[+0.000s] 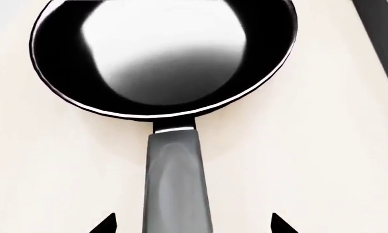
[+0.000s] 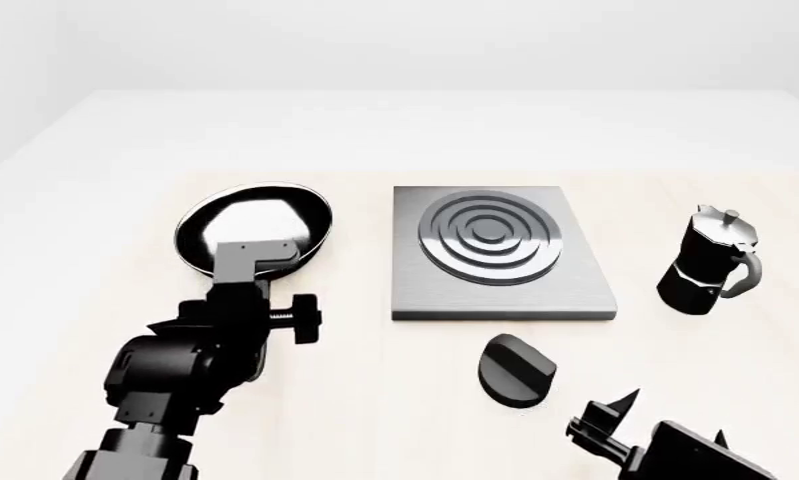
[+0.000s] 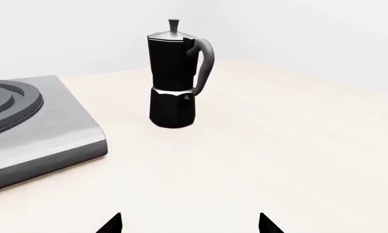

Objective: Turn on the stove and put the frying pan on it.

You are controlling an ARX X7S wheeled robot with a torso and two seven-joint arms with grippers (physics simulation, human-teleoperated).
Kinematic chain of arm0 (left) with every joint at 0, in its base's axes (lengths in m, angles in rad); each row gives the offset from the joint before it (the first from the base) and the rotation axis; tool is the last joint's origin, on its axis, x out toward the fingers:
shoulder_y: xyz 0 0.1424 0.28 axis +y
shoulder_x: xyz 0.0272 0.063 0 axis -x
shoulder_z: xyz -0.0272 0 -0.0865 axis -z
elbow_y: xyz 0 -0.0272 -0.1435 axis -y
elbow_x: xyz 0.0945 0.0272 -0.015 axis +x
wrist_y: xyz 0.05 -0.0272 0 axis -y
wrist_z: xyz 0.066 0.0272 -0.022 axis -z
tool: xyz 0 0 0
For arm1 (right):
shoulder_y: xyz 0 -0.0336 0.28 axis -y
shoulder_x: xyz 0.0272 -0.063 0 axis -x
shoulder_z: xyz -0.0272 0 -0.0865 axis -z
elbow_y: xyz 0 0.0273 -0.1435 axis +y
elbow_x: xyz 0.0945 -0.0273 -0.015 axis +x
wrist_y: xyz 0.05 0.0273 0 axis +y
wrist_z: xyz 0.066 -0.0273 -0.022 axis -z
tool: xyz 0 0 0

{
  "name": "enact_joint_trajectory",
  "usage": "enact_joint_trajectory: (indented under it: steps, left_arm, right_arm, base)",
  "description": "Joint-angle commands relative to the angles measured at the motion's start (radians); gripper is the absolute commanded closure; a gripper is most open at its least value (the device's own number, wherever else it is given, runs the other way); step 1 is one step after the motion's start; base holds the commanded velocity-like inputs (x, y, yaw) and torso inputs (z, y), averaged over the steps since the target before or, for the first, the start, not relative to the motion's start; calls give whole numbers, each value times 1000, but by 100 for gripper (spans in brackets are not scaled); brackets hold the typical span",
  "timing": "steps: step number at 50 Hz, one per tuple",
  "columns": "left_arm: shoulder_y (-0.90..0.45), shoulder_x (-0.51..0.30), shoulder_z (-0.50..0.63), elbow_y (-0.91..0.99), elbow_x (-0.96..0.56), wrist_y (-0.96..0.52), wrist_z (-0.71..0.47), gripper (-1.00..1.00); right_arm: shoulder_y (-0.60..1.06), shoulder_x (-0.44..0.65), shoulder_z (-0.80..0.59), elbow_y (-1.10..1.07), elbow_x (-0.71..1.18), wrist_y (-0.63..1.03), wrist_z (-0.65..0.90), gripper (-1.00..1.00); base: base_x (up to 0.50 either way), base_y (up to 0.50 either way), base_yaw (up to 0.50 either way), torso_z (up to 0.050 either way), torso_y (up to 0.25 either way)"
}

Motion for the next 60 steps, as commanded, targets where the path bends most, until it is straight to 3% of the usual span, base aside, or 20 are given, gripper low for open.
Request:
enact_joint_trajectory:
  steps: [1,33,34,45,49,60]
  left_arm:
    - [-17,8,-5,-81,4,28,-3,-100]
    - [-39,16,31,-219,14,76,33,-100]
    - [-41,17,22,-228,17,79,10,100]
    - [-28,-4,30,-137,18,85,1,100]
    - [-31,-12,7,-102,35,119,-64,100]
    - [-7,-77,41,223,-18,-16,-33,100]
  right_arm:
    - [-3,4,-3,-2,6,-1,4,-100]
    - [2,13,-15,-1,16,2,17,-100]
    - [1,13,-16,-4,16,4,17,-100]
    - [1,17,-23,-3,17,4,20,-100]
    - [1,18,-24,-3,18,3,21,-100]
    - [5,21,-29,4,20,7,25,-100]
  base:
    - [0,0,0,0,0]
    - [0,0,0,0,0]
    - [0,0,0,0,0]
    - [0,0,0,0,0]
    - [0,0,0,0,0]
    - [0,0,0,0,1]
